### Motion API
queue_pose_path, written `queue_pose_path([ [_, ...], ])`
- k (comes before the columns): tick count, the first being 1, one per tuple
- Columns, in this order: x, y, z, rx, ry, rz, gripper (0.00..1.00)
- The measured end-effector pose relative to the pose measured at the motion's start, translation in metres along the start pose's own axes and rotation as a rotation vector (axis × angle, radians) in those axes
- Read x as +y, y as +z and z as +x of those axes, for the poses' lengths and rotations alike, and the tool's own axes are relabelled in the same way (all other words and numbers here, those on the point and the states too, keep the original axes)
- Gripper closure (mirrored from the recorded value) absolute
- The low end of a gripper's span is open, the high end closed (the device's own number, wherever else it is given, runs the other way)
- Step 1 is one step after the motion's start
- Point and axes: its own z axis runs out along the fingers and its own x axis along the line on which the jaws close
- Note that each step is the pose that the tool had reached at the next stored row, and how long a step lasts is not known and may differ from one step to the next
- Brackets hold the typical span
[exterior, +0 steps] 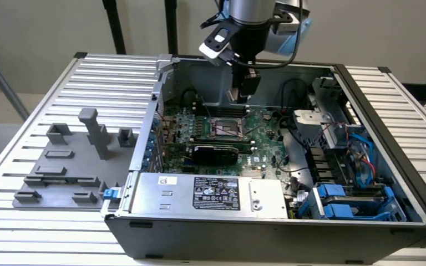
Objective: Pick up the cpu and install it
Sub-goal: 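Place the cpu into insertion slot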
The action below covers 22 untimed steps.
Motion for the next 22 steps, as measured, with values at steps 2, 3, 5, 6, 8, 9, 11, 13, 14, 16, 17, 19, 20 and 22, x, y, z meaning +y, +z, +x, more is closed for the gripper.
queue_pose_path([
  [2, -0.0014, 0.0009, 0.0, -0.0008, 0.019, -0.0007, 0.45],
  [3, -0.003, 0.0014, 0.001, -0.0012, 0.028, -0.0012, 0.45],
  [5, -0.0064, 0.0019, 0.001, -0.0018, 0.039, -0.0016, 0.45],
  [6, -0.0086, 0.0024, 0.002, -0.002, 0.044, -0.002, 0.45],
  [8, -0.0133, 0.0034, 0.002, -0.0029, 0.05, -0.002, 0.45],
  [9, -0.0144, 0.0046, 0.003, -0.0035, 0.055, -0.0021, 0.45],
  [11, -0.0146, 0.0076, 0.002, -0.0052, 0.086, -0.0034, 0.45],
  [13, -0.0148, 0.0106, 0.002, -0.0067, 0.122, -0.0049, 0.45],
  [14, -0.0148, 0.0123, 0.002, -0.0075, 0.141, -0.0056, 0.45],
  [16, -0.015, 0.0159, 0.002, -0.0092, 0.177, -0.0071, 0.45],
  [17, -0.0151, 0.0177, 0.002, -0.0103, 0.195, -0.0078, 0.45],
  [19, -0.0153, 0.0212, 0.002, -0.0123, 0.225, -0.009, 0.45],
  [20, -0.0158, 0.023, 0.002, -0.0135, 0.234, -0.0093, 0.45],
  [22, -0.0176, 0.0267, 0.002, -0.0144, 0.243, -0.0096, 0.45],
])
